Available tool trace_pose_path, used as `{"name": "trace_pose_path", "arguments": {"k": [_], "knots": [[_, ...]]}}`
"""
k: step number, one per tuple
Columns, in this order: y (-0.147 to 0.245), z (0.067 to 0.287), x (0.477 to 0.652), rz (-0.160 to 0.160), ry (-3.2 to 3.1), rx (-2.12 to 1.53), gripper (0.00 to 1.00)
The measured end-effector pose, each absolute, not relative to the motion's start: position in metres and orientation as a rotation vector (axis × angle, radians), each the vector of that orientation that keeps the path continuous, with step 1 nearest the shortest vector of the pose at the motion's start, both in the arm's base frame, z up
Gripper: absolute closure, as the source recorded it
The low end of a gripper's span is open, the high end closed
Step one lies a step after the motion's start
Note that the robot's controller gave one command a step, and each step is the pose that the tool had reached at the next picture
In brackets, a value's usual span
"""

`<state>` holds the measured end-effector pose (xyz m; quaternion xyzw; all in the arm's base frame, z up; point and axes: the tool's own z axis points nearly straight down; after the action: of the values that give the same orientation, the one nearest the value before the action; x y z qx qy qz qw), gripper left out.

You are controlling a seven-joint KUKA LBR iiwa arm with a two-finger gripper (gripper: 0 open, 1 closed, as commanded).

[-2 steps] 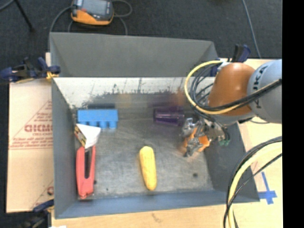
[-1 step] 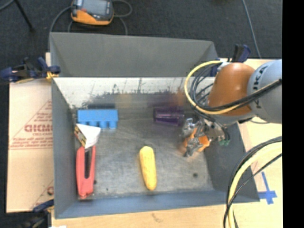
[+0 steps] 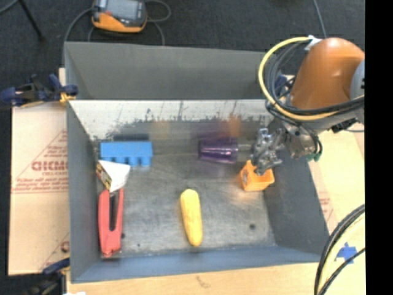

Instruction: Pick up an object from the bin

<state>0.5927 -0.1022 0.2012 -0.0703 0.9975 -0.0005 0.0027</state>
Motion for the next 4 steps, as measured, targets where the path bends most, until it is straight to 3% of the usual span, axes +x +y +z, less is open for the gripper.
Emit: {"name": "trace_pose_path", "arguments": {"k": [1,2,3,4], "knots": [[-0.102,0.201,0.593,-0.002,3.129,-0.221,0.0],[-0.102,0.201,0.593,-0.002,3.129,-0.221,0.0],[-0.108,0.163,0.593,-0.008,3.115,-0.285,0.0],[-0.124,0.089,0.595,0.001,3.079,-0.096,1.0]]}}
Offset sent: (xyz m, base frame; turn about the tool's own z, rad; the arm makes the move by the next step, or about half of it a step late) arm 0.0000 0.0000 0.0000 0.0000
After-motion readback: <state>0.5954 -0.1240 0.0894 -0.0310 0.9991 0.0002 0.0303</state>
